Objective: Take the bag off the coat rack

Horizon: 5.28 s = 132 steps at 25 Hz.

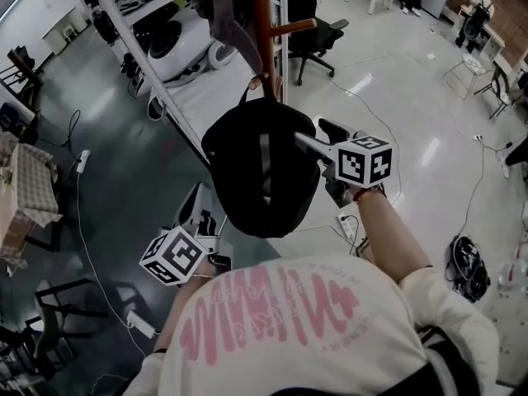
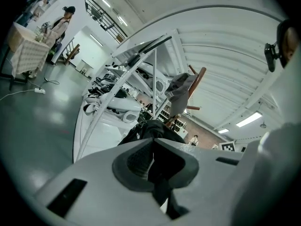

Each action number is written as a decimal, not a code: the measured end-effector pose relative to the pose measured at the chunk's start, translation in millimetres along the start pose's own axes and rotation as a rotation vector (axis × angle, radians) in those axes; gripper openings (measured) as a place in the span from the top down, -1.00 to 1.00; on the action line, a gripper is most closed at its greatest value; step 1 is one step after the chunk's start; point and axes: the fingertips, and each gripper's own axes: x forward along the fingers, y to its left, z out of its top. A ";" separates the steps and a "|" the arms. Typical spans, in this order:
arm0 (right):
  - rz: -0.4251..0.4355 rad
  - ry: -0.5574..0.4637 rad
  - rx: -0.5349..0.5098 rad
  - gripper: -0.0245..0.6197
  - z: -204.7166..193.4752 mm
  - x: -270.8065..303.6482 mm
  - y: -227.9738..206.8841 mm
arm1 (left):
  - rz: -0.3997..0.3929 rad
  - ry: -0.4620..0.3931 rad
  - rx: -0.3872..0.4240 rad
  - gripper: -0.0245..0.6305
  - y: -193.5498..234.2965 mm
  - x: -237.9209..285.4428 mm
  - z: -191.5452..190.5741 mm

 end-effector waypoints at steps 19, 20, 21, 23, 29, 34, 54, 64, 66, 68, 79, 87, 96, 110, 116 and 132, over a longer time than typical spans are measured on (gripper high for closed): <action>0.070 0.076 0.039 -0.37 -15.6 62.2 -14.0 | -0.002 0.007 0.006 0.91 6.2 18.1 -0.1; 0.080 0.085 0.048 -0.35 -17.9 63.6 -13.0 | -0.004 0.010 0.004 0.91 6.3 19.6 -0.5; 0.085 0.092 0.056 -0.30 -20.1 63.9 -13.0 | -0.005 0.012 0.002 0.91 6.0 20.8 -1.1; 0.088 0.094 0.066 -0.23 -22.8 62.1 -14.4 | -0.007 0.012 -0.002 0.91 4.8 22.0 -1.8; 0.083 0.106 0.070 -0.17 -24.6 62.1 -15.7 | 0.022 0.018 -0.009 0.91 18.1 16.9 3.4; 0.040 0.126 0.081 -0.10 -27.3 65.3 -17.5 | 0.022 0.034 -0.017 0.91 31.6 22.7 11.7; -0.127 0.144 0.086 0.15 -35.4 59.7 -24.6 | -0.426 0.065 0.428 0.37 12.2 92.2 79.3; -0.162 0.125 0.157 0.06 -41.0 54.6 -29.6 | -0.509 0.251 0.516 -0.06 2.6 129.2 28.5; -0.175 0.115 0.164 0.04 -40.7 54.4 -31.1 | -0.525 0.280 0.535 -0.07 -0.1 133.4 19.5; -0.181 0.111 0.170 0.04 -41.1 54.7 -31.3 | -0.536 0.300 0.529 -0.07 -1.8 136.1 12.5; -0.193 0.098 0.181 0.03 -42.1 53.9 -29.8 | -0.436 0.363 0.533 -0.05 14.6 156.7 -13.3; -0.203 0.079 0.168 0.03 -42.6 53.6 -28.5 | -0.371 0.361 0.550 0.19 28.8 160.4 -18.8; -0.235 0.071 0.162 0.04 -45.1 52.2 -24.3 | -0.423 0.376 0.527 0.43 28.2 156.4 -21.0; -0.303 0.123 0.127 0.24 -50.1 51.9 -22.0 | -0.439 0.407 0.506 0.46 27.4 155.2 -24.3; -0.271 0.192 0.063 0.44 -55.2 54.2 -13.4 | -0.428 0.419 0.492 0.46 31.2 157.7 -23.9; -0.323 0.238 -0.002 0.61 -52.7 51.9 -1.2 | -0.421 0.454 0.491 0.52 25.4 159.4 -20.4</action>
